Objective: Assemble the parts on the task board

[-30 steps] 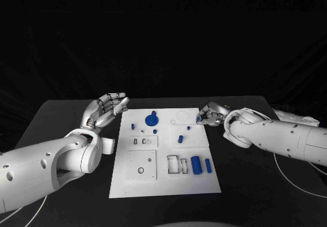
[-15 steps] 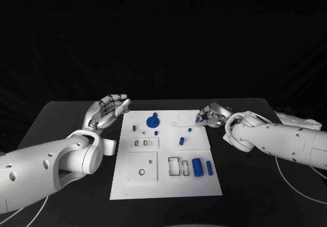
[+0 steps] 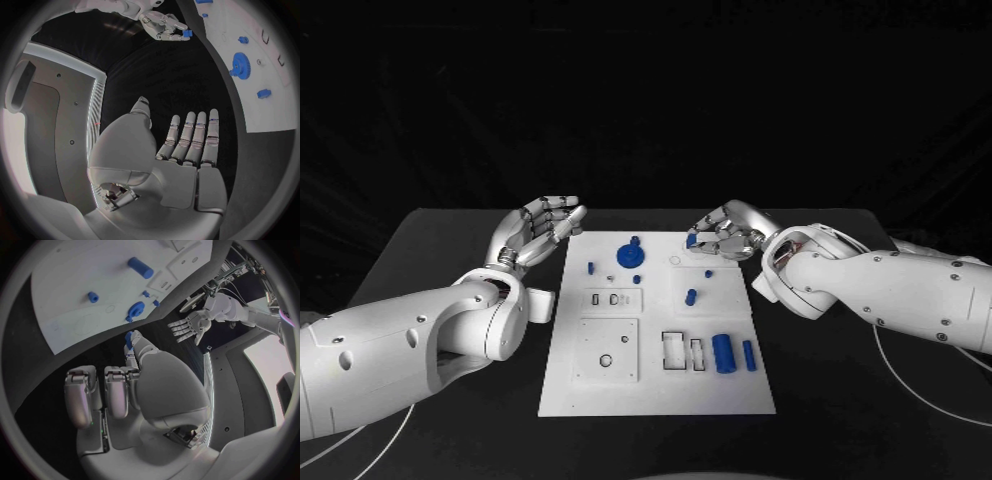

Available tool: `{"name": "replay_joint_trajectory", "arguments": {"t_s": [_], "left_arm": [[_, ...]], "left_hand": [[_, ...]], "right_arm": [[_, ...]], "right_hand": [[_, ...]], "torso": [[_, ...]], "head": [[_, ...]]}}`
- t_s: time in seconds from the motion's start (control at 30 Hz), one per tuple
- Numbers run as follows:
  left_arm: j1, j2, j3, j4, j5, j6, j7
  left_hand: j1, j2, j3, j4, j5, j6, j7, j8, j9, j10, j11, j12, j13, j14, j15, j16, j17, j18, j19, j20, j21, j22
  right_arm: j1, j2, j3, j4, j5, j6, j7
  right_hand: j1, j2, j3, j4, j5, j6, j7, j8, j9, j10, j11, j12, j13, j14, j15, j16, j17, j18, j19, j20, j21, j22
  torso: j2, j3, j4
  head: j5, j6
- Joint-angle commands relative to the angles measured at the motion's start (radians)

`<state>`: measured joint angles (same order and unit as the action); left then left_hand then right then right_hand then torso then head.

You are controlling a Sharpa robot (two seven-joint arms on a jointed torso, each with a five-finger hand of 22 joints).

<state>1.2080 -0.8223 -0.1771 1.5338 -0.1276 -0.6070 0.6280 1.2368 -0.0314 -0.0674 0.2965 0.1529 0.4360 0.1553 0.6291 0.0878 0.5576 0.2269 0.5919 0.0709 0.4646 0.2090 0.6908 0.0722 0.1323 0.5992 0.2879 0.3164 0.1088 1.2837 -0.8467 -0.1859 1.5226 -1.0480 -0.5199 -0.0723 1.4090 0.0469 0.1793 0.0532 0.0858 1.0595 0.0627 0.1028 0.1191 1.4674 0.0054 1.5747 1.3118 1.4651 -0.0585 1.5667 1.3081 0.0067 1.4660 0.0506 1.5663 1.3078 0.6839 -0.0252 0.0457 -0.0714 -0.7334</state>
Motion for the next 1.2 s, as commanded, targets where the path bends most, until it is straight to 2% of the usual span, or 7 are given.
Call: {"name": "replay_joint_trajectory", "arguments": {"t_s": [0.03, 0.17, 0.3, 0.53, 0.67, 1.03, 1.2], "left_arm": [[0.001, 0.004, 0.001, -0.002, -0.006, 0.013, 0.010], [0.001, 0.009, 0.001, -0.006, -0.006, 0.012, 0.010], [0.001, 0.016, 0.000, -0.010, -0.006, 0.012, 0.010], [0.001, 0.023, 0.000, -0.016, -0.006, 0.015, 0.010], [0.001, 0.024, 0.000, -0.018, -0.006, 0.017, 0.010], [0.000, 0.029, 0.000, -0.020, -0.006, 0.019, 0.010], [0.000, 0.029, 0.000, -0.019, -0.006, 0.020, 0.010]], "left_hand": [[0.002, 0.013, 0.002, -0.004, 0.007, 0.004, 0.116, -0.004, -0.001, -0.001, 0.001, -0.003, -0.001, -0.004, 0.003, -0.007, -0.001, 0.015, -0.007, 0.002, -0.002, -0.001], [0.002, 0.014, 0.002, -0.004, 0.007, 0.004, 0.116, -0.005, -0.001, -0.001, 0.001, -0.003, -0.001, -0.004, 0.003, -0.007, -0.001, 0.015, -0.007, 0.002, -0.002, -0.001], [0.002, 0.014, 0.002, -0.004, 0.007, 0.004, 0.116, -0.005, -0.001, -0.001, 0.001, -0.003, -0.001, -0.004, 0.003, -0.007, -0.001, 0.015, -0.007, 0.002, -0.002, -0.001], [0.005, 0.017, 0.003, -0.004, 0.008, 0.004, 0.116, -0.005, -0.001, -0.002, 0.001, -0.003, -0.001, -0.004, 0.003, -0.007, -0.001, 0.014, -0.008, 0.002, -0.002, -0.001], [0.005, 0.017, 0.003, -0.004, 0.008, 0.004, 0.116, -0.005, -0.001, -0.002, 0.001, -0.003, -0.001, -0.004, 0.003, -0.007, -0.001, 0.014, -0.008, 0.002, -0.002, -0.001], [0.007, 0.018, 0.003, -0.005, 0.008, 0.004, 0.117, -0.005, -0.001, -0.002, 0.001, -0.003, -0.001, -0.004, 0.003, -0.007, -0.001, 0.014, -0.009, 0.002, -0.002, -0.002], [0.008, 0.019, 0.003, -0.005, 0.009, 0.004, 0.117, -0.006, -0.001, -0.002, 0.001, -0.003, -0.001, -0.005, 0.003, -0.007, -0.001, 0.014, -0.009, 0.002, -0.002, -0.002]], "right_arm": [[0.002, 0.012, 0.000, 0.028, -0.009, 0.062, -0.038], [0.004, 0.044, 0.000, 0.064, -0.031, 0.091, -0.089], [0.004, 0.076, 0.000, 0.079, -0.062, 0.096, -0.150], [-0.009, 0.136, 0.000, 0.079, -0.118, 0.106, -0.218], [-0.029, 0.168, 0.000, 0.068, -0.140, 0.105, -0.246], [-0.086, 0.246, 0.001, 0.007, -0.183, 0.067, -0.281], [-0.100, 0.261, 0.002, -0.003, -0.190, 0.060, -0.292]], "right_hand": [[0.030, 0.023, -0.003, -0.007, 0.006, 0.018, 0.013, -0.006, -0.002, 0.103, 0.010, -0.004, 0.259, 0.106, 0.006, 0.004, 0.263, -0.007, 0.105, 0.007, 0.004, 0.263], [0.026, 0.019, -0.008, -0.006, 0.006, 0.017, 0.017, -0.009, -0.004, 0.103, 0.014, -0.004, 0.259, 0.106, 0.009, 0.004, 0.263, -0.007, 0.105, 0.009, 0.004, 0.263], [0.024, 0.017, -0.010, -0.005, 0.008, 0.014, 0.019, -0.013, -0.005, 0.103, 0.016, -0.004, 0.259, 0.106, 0.011, 0.004, 0.263, -0.007, 0.105, 0.011, 0.004, 0.263], [0.027, 0.017, -0.010, -0.009, 0.014, 0.013, 0.024, -0.017, -0.007, 0.103, 0.020, -0.004, 0.259, 0.106, 0.014, 0.004, 0.263, -0.007, 0.105, 0.014, 0.004, 0.263], [0.026, 0.015, -0.011, -0.010, 0.016, 0.012, 0.027, -0.019, -0.008, 0.103, 0.022, -0.004, 0.259, 0.106, 0.015, 0.004, 0.263, -0.007, 0.105, 0.015, 0.004, 0.263], [0.021, 0.008, -0.017, -0.011, 0.016, 0.015, 0.033, -0.022, -0.009, 0.103, 0.027, -0.004, 0.259, 0.106, 0.020, 0.004, 0.263, -0.007, 0.105, 0.018, 0.004, 0.263], [0.016, 0.005, -0.021, -0.009, 0.016, 0.014, 0.036, -0.024, -0.011, 0.103, 0.031, -0.004, 0.259, 0.106, 0.022, 0.004, 0.263, -0.007, 0.105, 0.020, 0.004, 0.263]], "torso": [[-0.001, -0.0001, 0.0019], [-0.002, -0.0011, 0.0011], [-0.007, -0.0040, 0.0046], [-0.012, -0.0066, 0.0076], [-0.012, -0.0069, 0.0079], [-0.011, -0.0060, 0.0071], [-0.010, -0.0058, 0.0074]], "head": [[0.009, -0.004], [0.035, -0.008], [0.065, -0.018], [0.088, -0.030], [0.093, -0.035], [0.091, -0.044], [0.090, -0.046]]}}
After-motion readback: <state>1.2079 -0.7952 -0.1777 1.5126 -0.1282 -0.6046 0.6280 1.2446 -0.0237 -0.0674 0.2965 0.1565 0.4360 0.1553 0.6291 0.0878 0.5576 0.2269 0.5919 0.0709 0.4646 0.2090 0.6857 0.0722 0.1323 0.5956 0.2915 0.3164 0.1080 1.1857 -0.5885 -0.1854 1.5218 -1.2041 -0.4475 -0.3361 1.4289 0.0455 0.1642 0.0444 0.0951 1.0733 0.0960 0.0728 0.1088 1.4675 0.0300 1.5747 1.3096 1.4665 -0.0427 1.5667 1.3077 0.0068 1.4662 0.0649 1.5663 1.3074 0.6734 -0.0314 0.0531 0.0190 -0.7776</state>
